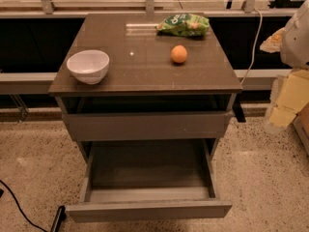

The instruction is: Place orange into middle drawer

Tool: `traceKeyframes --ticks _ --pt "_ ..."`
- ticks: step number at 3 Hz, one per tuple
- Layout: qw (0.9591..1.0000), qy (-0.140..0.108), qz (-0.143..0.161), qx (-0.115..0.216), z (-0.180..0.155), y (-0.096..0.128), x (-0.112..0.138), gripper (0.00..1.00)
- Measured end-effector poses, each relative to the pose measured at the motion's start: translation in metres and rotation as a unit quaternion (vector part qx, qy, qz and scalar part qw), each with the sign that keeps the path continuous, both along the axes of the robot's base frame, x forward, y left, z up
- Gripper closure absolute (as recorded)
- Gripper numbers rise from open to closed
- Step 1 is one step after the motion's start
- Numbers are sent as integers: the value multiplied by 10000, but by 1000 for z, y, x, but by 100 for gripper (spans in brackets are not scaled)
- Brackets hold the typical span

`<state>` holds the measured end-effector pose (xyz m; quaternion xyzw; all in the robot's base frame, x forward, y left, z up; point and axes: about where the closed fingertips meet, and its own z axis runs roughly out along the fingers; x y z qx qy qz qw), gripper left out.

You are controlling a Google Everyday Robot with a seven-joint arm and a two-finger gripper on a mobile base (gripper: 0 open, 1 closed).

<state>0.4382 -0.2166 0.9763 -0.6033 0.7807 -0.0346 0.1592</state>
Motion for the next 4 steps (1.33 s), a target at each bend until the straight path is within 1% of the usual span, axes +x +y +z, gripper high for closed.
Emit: traceKeyframes --ticks 1,2,3,4 --pt "10000 -15 7 19 1 1 0 0" --pt "9988 -295 132 356 4 18 55 0" --pt "9960 -601 218 619 15 33 112 0" --pt "9894 -1018 276 998 37 59 174 0"
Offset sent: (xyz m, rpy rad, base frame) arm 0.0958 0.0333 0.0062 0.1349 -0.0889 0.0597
